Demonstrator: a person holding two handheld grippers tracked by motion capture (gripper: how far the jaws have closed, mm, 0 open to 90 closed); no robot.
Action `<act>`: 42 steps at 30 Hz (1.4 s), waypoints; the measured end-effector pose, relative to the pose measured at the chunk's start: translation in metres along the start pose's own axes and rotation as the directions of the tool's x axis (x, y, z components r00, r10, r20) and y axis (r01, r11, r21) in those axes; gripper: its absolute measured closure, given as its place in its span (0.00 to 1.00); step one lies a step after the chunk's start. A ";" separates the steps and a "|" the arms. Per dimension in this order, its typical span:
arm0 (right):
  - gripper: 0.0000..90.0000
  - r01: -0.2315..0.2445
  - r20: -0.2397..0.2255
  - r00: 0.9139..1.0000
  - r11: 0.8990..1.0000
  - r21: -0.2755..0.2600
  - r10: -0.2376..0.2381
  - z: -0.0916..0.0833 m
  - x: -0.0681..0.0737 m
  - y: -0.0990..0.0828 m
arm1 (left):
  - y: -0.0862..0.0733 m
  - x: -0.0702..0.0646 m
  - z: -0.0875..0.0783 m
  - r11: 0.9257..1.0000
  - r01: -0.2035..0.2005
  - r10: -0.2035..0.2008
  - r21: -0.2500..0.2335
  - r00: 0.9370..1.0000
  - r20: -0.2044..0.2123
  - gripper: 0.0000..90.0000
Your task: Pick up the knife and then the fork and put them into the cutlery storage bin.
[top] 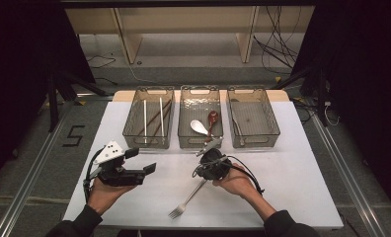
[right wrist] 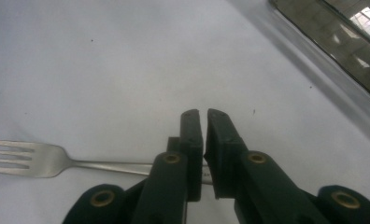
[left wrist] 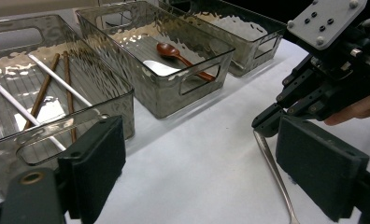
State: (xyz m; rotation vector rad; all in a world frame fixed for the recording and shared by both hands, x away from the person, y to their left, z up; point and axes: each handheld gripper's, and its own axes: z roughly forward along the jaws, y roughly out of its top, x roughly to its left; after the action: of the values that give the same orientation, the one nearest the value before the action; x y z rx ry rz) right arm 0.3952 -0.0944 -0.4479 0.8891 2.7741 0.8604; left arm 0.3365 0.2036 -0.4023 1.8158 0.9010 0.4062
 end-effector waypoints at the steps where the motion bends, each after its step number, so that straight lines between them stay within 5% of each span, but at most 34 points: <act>1: 0.99 -0.001 0.004 1.000 1.000 0.005 0.001 0.001 0.001 0.000 | 0.000 0.000 0.000 1.000 0.000 0.000 0.000 1.000 0.000 0.17; 42: 1.00 0.002 0.033 0.999 0.991 0.131 -0.006 0.020 -0.005 -0.004 | 0.000 0.000 0.001 1.000 -0.005 0.005 0.006 1.000 0.001 0.17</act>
State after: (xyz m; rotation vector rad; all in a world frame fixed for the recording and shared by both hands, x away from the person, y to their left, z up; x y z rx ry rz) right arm 0.4030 -0.0900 -0.4671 0.9085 2.8292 0.6625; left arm 0.3366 0.2029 -0.4024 1.8239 0.8980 0.4062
